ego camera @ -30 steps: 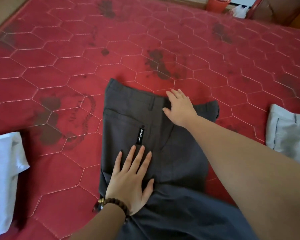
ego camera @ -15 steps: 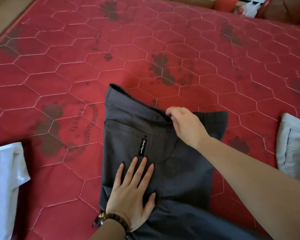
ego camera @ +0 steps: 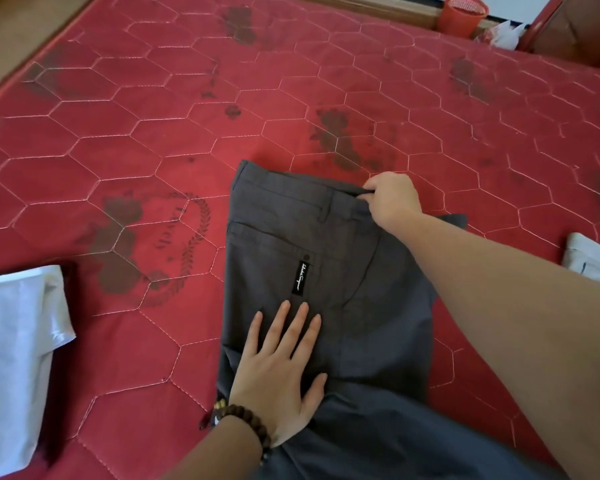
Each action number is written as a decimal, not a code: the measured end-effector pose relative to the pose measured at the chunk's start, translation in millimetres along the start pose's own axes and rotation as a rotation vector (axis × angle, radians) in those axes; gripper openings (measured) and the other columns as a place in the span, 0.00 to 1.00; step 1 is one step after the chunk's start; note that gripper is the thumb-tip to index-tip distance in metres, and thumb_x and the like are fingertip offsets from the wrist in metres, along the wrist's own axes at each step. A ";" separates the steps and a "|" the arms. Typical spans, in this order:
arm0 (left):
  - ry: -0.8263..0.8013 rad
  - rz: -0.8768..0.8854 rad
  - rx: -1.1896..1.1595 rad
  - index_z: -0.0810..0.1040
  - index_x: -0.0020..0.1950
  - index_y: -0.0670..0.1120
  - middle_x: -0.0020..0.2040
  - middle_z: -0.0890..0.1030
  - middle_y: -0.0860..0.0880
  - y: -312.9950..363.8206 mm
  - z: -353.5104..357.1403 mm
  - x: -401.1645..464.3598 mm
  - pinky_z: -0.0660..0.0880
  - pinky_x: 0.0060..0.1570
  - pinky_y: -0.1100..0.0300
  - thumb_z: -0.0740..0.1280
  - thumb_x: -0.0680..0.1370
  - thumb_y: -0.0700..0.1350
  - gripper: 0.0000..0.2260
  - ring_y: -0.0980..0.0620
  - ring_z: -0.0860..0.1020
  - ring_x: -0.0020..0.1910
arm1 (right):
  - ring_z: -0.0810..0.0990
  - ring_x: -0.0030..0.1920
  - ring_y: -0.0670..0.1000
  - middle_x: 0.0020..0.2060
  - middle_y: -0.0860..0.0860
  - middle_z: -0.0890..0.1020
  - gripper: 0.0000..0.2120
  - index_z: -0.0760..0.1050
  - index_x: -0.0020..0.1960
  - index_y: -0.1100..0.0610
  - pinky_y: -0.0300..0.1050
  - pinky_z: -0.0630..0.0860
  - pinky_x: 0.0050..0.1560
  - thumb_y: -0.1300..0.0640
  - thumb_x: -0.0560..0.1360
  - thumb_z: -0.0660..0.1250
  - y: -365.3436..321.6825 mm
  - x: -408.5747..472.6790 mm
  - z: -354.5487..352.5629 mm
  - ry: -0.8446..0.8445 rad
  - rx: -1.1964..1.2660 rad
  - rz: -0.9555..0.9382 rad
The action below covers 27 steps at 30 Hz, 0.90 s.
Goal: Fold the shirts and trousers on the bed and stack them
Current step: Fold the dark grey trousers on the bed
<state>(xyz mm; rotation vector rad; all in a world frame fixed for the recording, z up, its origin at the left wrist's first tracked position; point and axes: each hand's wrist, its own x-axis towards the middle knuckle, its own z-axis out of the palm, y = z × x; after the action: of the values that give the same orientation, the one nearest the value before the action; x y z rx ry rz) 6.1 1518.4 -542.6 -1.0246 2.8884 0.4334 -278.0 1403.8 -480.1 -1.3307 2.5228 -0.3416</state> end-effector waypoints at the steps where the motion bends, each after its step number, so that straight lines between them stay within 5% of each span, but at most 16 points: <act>1: 0.005 -0.008 -0.006 0.64 0.76 0.49 0.76 0.63 0.49 0.3 -0.6 3.5 0.55 0.70 0.41 0.58 0.75 0.62 0.32 0.46 0.58 0.76 | 0.79 0.53 0.58 0.52 0.56 0.82 0.09 0.81 0.55 0.60 0.46 0.75 0.54 0.59 0.77 0.67 -2.4 7.7 -3.4 0.031 0.016 0.016; 8: 0.004 0.008 -0.007 0.62 0.77 0.49 0.77 0.61 0.49 -4.6 6.6 6.8 0.55 0.71 0.40 0.57 0.76 0.62 0.31 0.46 0.56 0.77 | 0.79 0.57 0.61 0.58 0.58 0.80 0.14 0.79 0.60 0.59 0.50 0.75 0.60 0.58 0.76 0.69 11.8 24.7 21.2 0.025 0.007 0.152; 13: 0.000 0.003 -0.006 0.62 0.77 0.50 0.77 0.61 0.49 -4.6 6.5 8.2 0.55 0.71 0.40 0.57 0.76 0.62 0.31 0.46 0.56 0.77 | 0.78 0.55 0.61 0.54 0.59 0.81 0.08 0.80 0.55 0.60 0.54 0.74 0.59 0.60 0.78 0.65 4.6 29.5 30.1 0.098 -0.012 0.101; 18: -0.013 -0.009 0.008 0.62 0.77 0.51 0.77 0.62 0.49 -4.6 5.3 7.0 0.57 0.71 0.39 0.56 0.77 0.62 0.30 0.46 0.57 0.77 | 0.66 0.70 0.58 0.66 0.57 0.71 0.18 0.72 0.67 0.59 0.58 0.53 0.75 0.53 0.80 0.60 5.9 -34.6 42.0 0.358 -0.084 -0.186; 22: -0.018 -0.029 0.025 0.61 0.77 0.50 0.77 0.62 0.48 -2.0 4.4 6.1 0.56 0.72 0.39 0.54 0.77 0.62 0.30 0.46 0.57 0.77 | 0.52 0.78 0.52 0.77 0.50 0.59 0.28 0.60 0.76 0.49 0.63 0.50 0.75 0.41 0.80 0.45 16.3 -120.9 73.5 -0.043 -0.261 -0.503; 24: -0.012 -0.031 0.036 0.61 0.77 0.50 0.77 0.62 0.48 -1.5 4.4 6.3 0.55 0.72 0.40 0.53 0.78 0.62 0.30 0.46 0.57 0.77 | 0.41 0.78 0.47 0.78 0.45 0.46 0.29 0.44 0.78 0.41 0.62 0.42 0.76 0.36 0.78 0.36 29.0 -119.5 76.2 -0.186 -0.352 -0.442; 27: -0.001 -0.024 0.060 0.61 0.77 0.50 0.76 0.63 0.48 -2.0 3.3 7.9 0.54 0.71 0.41 0.53 0.78 0.62 0.30 0.46 0.58 0.76 | 0.37 0.77 0.47 0.78 0.44 0.41 0.27 0.39 0.77 0.39 0.60 0.37 0.75 0.37 0.79 0.37 36.3 -90.2 72.9 -0.159 -0.353 -0.267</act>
<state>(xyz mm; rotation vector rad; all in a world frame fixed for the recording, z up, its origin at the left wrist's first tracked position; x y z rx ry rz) 1.0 1513.0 -547.4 -1.0485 2.8656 0.3443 -232.0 1492.7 -549.0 -1.7533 2.3486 0.1656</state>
